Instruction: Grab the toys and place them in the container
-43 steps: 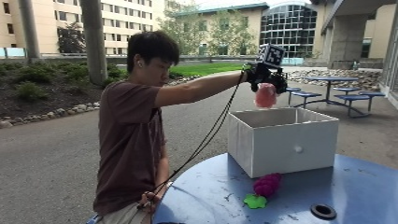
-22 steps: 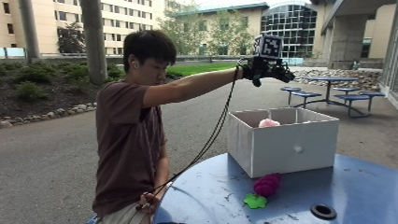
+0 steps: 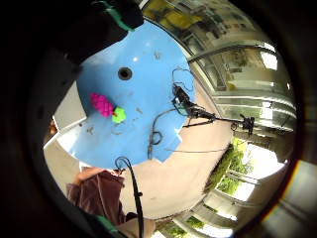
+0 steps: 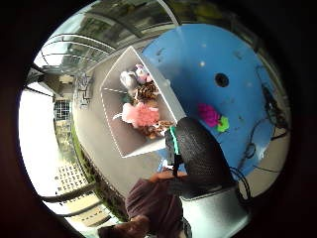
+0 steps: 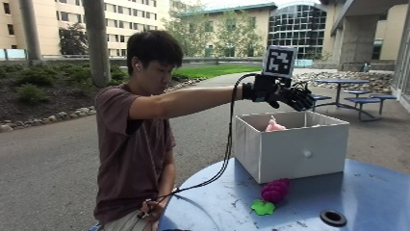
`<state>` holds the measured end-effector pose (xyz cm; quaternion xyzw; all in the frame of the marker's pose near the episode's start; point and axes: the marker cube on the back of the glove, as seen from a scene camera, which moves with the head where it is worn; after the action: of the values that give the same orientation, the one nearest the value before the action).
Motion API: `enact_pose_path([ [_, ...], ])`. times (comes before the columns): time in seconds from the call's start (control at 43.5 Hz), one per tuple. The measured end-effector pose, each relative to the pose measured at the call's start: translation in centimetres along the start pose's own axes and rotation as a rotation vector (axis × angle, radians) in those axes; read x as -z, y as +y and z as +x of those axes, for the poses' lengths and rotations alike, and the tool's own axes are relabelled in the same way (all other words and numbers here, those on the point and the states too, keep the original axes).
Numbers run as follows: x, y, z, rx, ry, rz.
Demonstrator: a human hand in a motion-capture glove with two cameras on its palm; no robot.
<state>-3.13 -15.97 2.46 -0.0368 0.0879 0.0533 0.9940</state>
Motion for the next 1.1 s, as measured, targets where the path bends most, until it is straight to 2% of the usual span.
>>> enact_pose_path([
  [0.092,-2.2,-0.8,1.9,-0.123,0.04,-0.026],
  [0.207,-8.3,-1.7,3.2,-0.008,0.047,-0.067],
  [0.414,-22.3,-4.7,1.5,-0.037,-0.153,-0.098],
  [0.529,-27.7,-4.6,0.7,-0.011,-0.219,-0.183],
  [0.598,-30.0,-4.7,-0.1,-0.01,-0.201,-0.166],
  [0.875,-31.1,-6.0,-1.7,0.0,-0.171,0.119],
  [1.105,-28.2,-6.4,0.4,-0.041,-0.184,0.002],
])
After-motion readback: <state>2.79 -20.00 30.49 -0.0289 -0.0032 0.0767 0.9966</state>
